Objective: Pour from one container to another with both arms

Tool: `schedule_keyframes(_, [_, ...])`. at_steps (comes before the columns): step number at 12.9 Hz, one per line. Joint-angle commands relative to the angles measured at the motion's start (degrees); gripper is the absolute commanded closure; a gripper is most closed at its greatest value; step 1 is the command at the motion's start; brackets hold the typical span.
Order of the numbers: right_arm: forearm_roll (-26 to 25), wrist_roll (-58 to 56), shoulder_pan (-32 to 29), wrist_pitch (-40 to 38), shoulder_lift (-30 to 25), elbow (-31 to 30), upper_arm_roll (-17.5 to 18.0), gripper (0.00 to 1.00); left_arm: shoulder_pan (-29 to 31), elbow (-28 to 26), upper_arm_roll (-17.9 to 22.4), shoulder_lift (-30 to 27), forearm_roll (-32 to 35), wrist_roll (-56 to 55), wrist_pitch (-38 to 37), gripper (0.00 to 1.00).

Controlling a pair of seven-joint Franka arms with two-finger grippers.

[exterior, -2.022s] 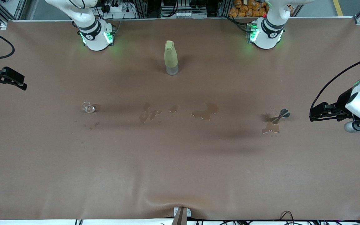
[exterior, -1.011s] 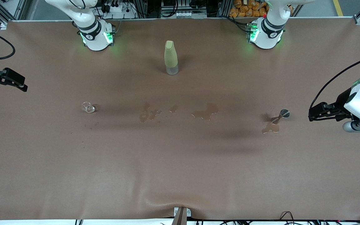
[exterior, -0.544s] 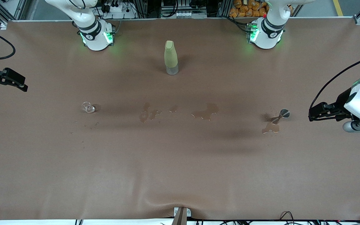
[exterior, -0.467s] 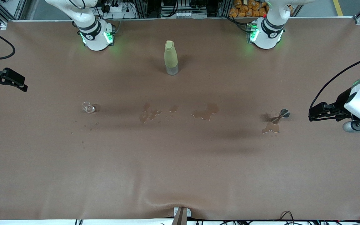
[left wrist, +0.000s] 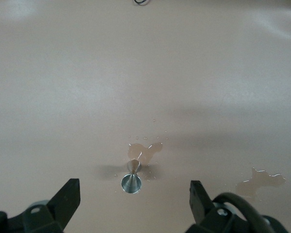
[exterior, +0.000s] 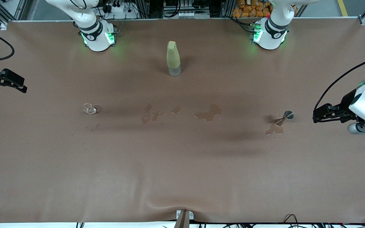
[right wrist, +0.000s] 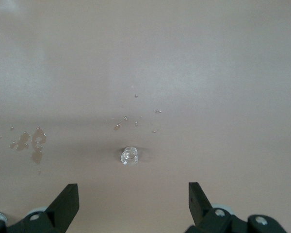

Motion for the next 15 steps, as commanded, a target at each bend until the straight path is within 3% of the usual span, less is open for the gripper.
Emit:
schedule_keyframes(1, [0.6,-0.2,-0.3,-0.5,0.5,1.3,0.2,0.00,-0.2,-0.1,0.3,-0.8,-0.1,0.8,-0.7,0.00])
schedule_keyframes(15, [0.6,-3.4,-0.4,-1.0,0.4,1.3,-0.5,0.00,-0.2,-0.1,0.3,-0.8,-0.1,0.7,-0.7,0.00])
